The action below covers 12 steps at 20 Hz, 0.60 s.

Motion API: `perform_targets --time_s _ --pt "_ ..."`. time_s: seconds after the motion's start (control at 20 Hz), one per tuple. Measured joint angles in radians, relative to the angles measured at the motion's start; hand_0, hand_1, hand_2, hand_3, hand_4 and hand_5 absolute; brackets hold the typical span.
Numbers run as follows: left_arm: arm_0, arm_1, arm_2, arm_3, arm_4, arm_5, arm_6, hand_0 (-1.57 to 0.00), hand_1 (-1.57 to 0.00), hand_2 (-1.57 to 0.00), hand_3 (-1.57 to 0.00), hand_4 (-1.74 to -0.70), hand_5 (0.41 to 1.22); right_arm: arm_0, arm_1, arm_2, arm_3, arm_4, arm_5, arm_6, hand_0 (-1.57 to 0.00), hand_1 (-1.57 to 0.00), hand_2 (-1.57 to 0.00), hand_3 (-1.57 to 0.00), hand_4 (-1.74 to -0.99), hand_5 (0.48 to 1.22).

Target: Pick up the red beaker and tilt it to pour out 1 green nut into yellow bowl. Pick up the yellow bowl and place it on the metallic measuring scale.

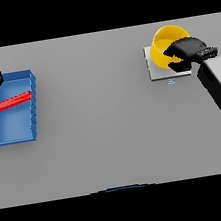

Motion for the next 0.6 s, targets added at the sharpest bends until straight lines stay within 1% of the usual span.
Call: perform_targets --time_s 0.05,0.1,0.15,0.2,0.25,0.4,0.55,0.6 --pt "0.004 -0.009 -0.004 0.001 -0.002 0.005 0.002 0.0 0.0 0.0 0.0 -0.84 0.764 -0.003 0.004 -0.005 0.001 -0.006 0.011 0.008 -0.76 -0.67 -0.58 -0.48 -1.513 0.923" --pt "0.007 -0.01 0.002 0.007 0.004 0.006 -0.015 0.0 0.0 0.0 0.0 -0.84 0.764 -0.006 -0.003 -0.009 -0.002 -0.014 0.024 -0.006 -0.61 -0.56 -0.47 -0.39 -1.496 0.89" --pt "0.004 -0.013 0.002 0.004 0.005 0.009 -0.017 0.0 0.0 0.0 0.0 -0.84 0.76 -0.009 0.005 -0.012 0.004 -0.018 0.032 0.009 -0.48 -0.46 -0.38 -0.32 -1.485 0.863" --pt "-0.002 -0.013 0.003 0.01 0.005 0.008 -0.011 0.0 0.0 0.0 0.0 -0.83 0.754 -0.002 0.0 -0.014 0.003 -0.021 0.034 0.002 -0.39 -0.38 -0.3 -0.26 -1.476 0.847" --pt "-0.001 -0.008 0.005 0.005 0.004 0.01 -0.012 0.0 0.0 0.0 0.0 -0.83 0.749 -0.007 0.007 -0.008 0.013 -0.013 0.029 0.008 -0.31 -0.3 -0.24 -0.21 -1.461 0.833" --pt "0.002 -0.015 -0.003 -0.005 0.001 0.012 0.009 0.0 0.0 0.0 0.0 -0.84 0.753 -0.013 0.003 0.005 0.009 -0.001 0.037 0.007 -0.16 -0.16 -0.12 -0.1 -1.422 0.811" --pt "0.006 -0.006 0.001 -0.004 0.002 0.005 -0.003 0.0 0.0 0.0 0.0 -0.83 0.76 -0.008 -0.004 0.015 0.013 0.008 0.057 0.022 -0.08 -0.08 -0.06 -0.05 -1.395 0.787" --pt "0.008 -0.009 0.002 -0.004 0.002 0.01 -0.007 0.0 0.0 0.0 0.0 -0.83 0.76 -0.003 -0.012 0.012 0.006 0.003 0.061 0.012 -0.06 -0.06 -0.05 -0.04 -1.39 0.779"
